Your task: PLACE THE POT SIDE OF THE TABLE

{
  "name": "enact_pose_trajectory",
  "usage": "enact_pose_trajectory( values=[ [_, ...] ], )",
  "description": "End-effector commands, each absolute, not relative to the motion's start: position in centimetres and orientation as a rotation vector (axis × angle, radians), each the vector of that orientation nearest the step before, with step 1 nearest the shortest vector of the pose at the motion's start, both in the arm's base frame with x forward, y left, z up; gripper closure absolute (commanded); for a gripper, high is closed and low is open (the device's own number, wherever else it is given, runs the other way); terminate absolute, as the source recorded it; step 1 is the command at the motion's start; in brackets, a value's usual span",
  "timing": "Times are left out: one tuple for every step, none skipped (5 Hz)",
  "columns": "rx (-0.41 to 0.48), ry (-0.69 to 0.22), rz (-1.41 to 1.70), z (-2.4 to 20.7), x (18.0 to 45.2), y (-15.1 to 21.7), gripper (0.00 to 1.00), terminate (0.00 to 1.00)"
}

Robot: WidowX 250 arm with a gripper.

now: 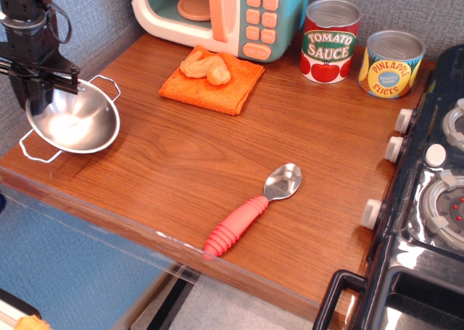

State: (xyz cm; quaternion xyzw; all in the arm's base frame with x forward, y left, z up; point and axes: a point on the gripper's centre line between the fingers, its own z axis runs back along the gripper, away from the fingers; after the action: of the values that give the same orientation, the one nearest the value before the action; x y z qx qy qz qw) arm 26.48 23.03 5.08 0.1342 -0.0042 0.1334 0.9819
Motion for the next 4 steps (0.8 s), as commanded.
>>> enact_pose_trajectory(
  values=[
    [0.299, 0.001, 0.284, 5.3, 25.7, 24.0, 0.0, 0.0],
    [0.274, 0.025, 0.283, 4.8, 25.3, 23.8, 0.0, 0.0],
    [0.231, 0.056, 0.251, 4.1, 25.2, 23.0, 0.0, 0.0],
    [0.249, 0.01, 0.194, 5.6, 25.5, 21.6, 0.0, 0.0]
  ],
)
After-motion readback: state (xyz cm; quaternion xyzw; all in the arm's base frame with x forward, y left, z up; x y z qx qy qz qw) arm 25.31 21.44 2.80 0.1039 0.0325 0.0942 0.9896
